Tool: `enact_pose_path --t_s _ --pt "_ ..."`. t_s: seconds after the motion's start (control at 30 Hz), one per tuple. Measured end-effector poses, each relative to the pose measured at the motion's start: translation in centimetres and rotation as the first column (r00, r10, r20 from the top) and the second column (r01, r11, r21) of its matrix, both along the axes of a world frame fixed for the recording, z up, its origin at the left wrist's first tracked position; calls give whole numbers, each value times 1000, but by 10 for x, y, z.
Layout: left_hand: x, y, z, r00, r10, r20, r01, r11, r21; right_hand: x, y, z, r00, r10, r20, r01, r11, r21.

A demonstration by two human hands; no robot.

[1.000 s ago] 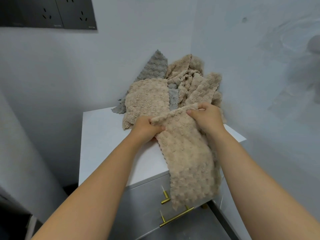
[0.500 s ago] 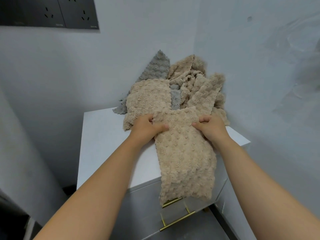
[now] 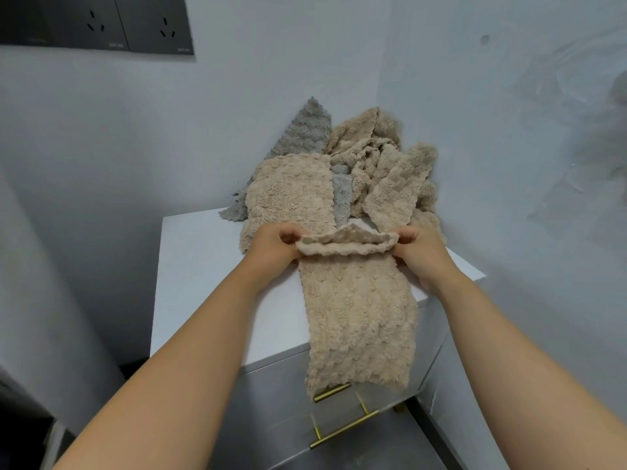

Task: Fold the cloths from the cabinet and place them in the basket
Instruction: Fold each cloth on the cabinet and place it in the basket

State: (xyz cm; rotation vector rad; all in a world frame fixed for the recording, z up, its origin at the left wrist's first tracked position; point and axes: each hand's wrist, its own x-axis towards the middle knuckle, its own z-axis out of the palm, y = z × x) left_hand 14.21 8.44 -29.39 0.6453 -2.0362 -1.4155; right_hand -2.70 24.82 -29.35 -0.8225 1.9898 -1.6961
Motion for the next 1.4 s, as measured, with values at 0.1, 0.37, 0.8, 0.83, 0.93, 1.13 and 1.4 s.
enact_pose_path --t_s 0.1,0.37,0.8,0.83,0.93,1.13,1.4 --pt "3 -1 0 998 -69 15 68 996 48 -1 3 1 1000 2 -9 -1 1000 29" --pt "8 10 5 983 -153 98 156 987 -27 -2 3 8 997 68 -25 -64 989 134" --pt "9 -1 22 785 -127 607 378 874 -306 -8 9 11 861 377 -342 -170 847 504" --pt "10 -1 23 778 -138 613 383 878 -288 -8 11 12 861 392 -324 -193 841 505" --pt "14 -3 24 804 -157 573 346 908 -236 -4 15 18 843 454 -288 -250 805 537" --pt "17 -6 23 929 -96 358 165 972 -168 -9 15 17 917 344 -202 -247 887 390" --pt "4 1 12 987 127 102 -103 972 -211 -9 5 10 970 190 -151 -153 962 226"
